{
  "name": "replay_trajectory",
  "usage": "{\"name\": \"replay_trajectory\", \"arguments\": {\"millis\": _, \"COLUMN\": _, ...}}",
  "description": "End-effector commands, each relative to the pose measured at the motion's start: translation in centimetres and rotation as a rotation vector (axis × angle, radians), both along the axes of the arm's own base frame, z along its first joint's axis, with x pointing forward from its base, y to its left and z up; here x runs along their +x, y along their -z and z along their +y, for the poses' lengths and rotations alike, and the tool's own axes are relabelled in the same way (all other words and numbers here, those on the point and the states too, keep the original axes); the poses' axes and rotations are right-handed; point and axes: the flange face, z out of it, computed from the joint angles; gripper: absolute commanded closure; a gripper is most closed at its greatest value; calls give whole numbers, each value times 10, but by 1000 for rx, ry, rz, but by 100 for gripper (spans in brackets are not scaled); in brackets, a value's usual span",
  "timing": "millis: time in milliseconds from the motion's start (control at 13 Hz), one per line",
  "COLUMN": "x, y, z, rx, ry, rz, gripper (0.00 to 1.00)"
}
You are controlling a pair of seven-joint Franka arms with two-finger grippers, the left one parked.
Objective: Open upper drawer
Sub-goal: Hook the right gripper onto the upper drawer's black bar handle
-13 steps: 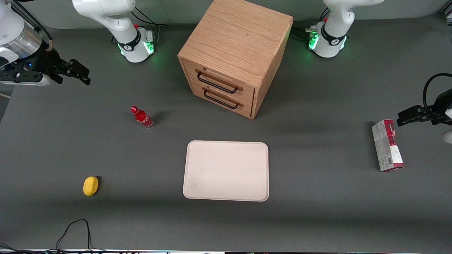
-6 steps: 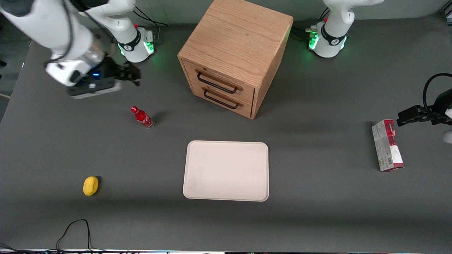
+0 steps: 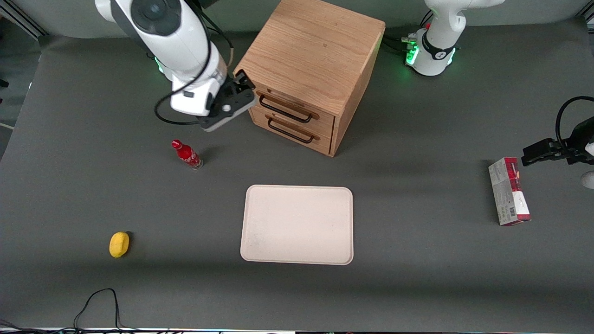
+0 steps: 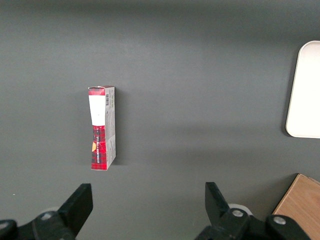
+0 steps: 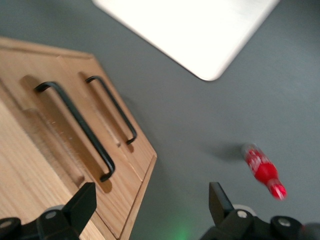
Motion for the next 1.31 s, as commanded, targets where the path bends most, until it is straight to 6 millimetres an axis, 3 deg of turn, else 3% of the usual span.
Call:
{"name": "replay_trajectory", "arguments": {"millis": 0, "x": 12, "y": 17, "z": 23, "rx": 151, "ry": -157, "rz": 114, "gripper": 0}}
{"name": "replay_trajectory", "arguments": {"millis": 308, "x": 20, "y": 48, "z": 36, "rx": 278, "ry": -282, "rz": 164, "gripper": 0}}
{"name": "replay_trajectory", "arguments": {"millis": 538, "x": 12, "y": 84, "z": 43, "rx": 281, "ry": -312, "rz": 169, "gripper": 0}}
{"name": "replay_trajectory", "arguments": {"millis": 923, "x": 0, "y": 127, "z": 47, "rx": 293, "ry": -366, "rz": 135, "gripper": 0}}
{"name": "replay_trajectory", "arguments": {"millis": 1231, "x": -16, "y": 147, "z": 56, "rx": 287, "ry": -373, "rz": 97, "gripper": 0}}
